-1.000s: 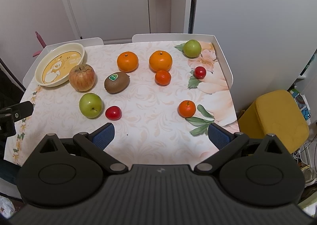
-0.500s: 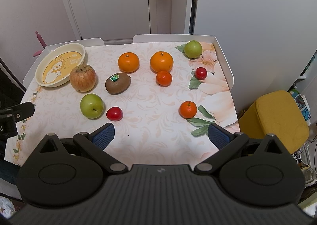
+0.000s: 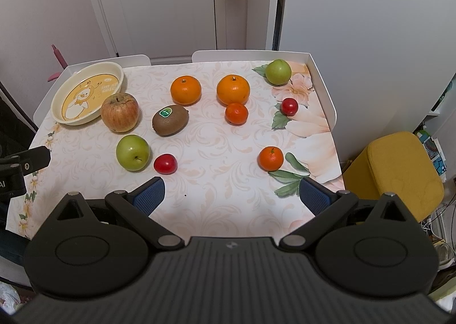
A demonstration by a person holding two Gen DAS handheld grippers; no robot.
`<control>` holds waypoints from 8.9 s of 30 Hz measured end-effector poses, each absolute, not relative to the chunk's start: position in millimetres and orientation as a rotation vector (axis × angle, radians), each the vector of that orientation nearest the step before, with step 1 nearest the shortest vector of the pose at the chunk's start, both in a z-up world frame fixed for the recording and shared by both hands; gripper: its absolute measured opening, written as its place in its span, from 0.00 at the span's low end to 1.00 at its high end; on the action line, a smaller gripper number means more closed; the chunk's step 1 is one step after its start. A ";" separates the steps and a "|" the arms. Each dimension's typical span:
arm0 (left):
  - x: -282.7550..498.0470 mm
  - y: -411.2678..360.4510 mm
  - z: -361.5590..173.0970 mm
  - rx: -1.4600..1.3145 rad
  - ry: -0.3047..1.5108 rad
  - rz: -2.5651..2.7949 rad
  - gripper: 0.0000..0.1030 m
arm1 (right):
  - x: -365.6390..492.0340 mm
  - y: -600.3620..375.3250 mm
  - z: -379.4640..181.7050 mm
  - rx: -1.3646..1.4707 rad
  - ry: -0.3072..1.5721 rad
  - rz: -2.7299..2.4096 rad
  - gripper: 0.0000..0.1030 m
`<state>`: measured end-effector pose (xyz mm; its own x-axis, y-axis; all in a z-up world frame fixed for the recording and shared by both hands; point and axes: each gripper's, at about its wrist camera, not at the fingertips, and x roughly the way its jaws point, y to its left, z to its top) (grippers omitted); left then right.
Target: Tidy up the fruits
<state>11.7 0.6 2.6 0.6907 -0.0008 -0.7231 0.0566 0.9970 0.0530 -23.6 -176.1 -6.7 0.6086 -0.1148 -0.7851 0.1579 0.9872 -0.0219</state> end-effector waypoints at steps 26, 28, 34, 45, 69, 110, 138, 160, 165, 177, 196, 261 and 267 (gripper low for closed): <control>26.3 0.4 0.7 0.098 0.819 -0.096 1.00 | -21.2 -179.2 -13.2 0.072 0.904 -0.230 1.00; 31.4 -1.9 -4.4 0.100 0.809 -0.104 1.00 | -16.5 -184.1 -22.8 0.054 0.904 -0.229 1.00; 50.3 -20.6 -30.6 0.093 0.820 -0.086 1.00 | -1.7 -210.0 -53.2 0.047 0.892 -0.181 1.00; 85.1 -61.9 -88.2 0.033 0.869 0.044 0.98 | 31.0 -255.4 -104.5 0.001 0.887 -0.059 1.00; 111.1 -77.3 -133.8 -0.040 0.913 0.151 0.60 | 48.4 -264.3 -138.5 -0.024 0.857 0.048 0.69; 87.0 -17.3 -47.8 -0.076 0.747 0.206 0.59 | 79.8 -195.7 -53.0 -0.050 0.723 0.192 0.49; 239.5 139.9 -50.2 0.054 0.752 0.025 0.59 | 239.3 -22.8 -50.7 0.015 0.766 0.145 0.49; 297.3 130.1 -123.1 0.235 0.802 -0.121 0.71 | 291.0 -11.7 -85.3 0.052 0.844 0.071 0.49; 286.6 130.1 -110.4 0.259 0.749 -0.141 1.00 | 295.1 -13.3 -80.6 0.055 0.846 0.090 0.49; 268.4 157.0 -98.8 0.116 0.837 -0.134 1.00 | 299.1 11.9 -91.9 -0.075 0.850 0.275 0.49; 243.0 166.8 -96.4 0.086 0.856 -0.072 1.00 | 290.8 28.5 -107.2 -0.167 0.773 0.346 1.00; 84.0 -92.4 -123.2 -0.002 0.835 -0.028 0.84 | 107.0 -268.0 -110.1 -0.075 0.801 0.200 0.95; 83.4 -105.9 -138.7 -0.017 0.834 -0.023 0.72 | 114.4 -268.5 -124.8 -0.079 0.812 0.221 0.91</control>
